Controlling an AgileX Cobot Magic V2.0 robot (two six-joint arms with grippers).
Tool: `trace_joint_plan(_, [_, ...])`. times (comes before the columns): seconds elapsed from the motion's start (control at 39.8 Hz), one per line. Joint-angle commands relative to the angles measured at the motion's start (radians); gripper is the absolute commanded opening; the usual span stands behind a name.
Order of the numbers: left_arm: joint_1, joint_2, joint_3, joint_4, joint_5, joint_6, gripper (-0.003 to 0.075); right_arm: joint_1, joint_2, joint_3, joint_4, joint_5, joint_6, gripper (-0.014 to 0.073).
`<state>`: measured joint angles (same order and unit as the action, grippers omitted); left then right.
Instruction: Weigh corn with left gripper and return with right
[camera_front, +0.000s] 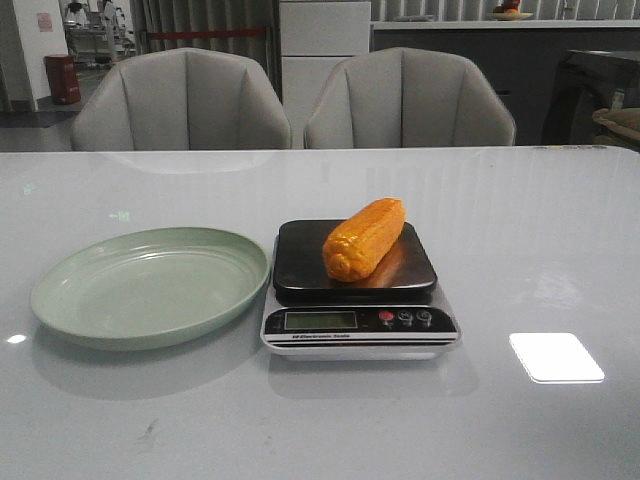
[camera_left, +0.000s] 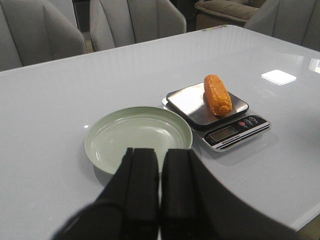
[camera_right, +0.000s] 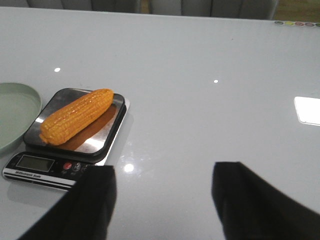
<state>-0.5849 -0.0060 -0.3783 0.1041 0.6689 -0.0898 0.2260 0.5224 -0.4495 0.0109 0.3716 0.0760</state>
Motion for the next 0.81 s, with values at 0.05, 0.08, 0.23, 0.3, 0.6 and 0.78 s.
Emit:
trace_joint_plan(0.05, [0.001,0.005,-0.024,0.005,-0.069,-0.002,0.0113,0.056,0.111,-0.099,-0.001,-0.055,-0.003,0.0609])
trace_joint_plan(0.08, [0.001,0.005,-0.024,0.005,-0.069,-0.002,0.0113,0.07,0.134,-0.116,-0.001,-0.051,-0.003,0.0609])
trace_joint_plan(0.23, [0.001,0.005,-0.024,0.005,-0.069,-0.002,0.0113,0.153,0.268,-0.219,0.003,-0.005,-0.003,0.0609])
trace_joint_plan(0.3, [0.001,0.005,-0.024,0.005,-0.069,-0.002,0.0113,0.191,0.356,-0.284,0.018,0.039,-0.003,0.0607])
trace_joint_plan(0.6, [0.001,0.005,-0.024,0.005,-0.069,-0.002,0.0113,0.26,0.716,-0.576,0.148,0.201,0.041,0.0607])
trace_joint_plan(0.78, [0.001,0.005,-0.024,0.005,-0.069,-0.002,0.0113,0.271,0.895,-0.749,0.146,0.262,0.112,0.0605])
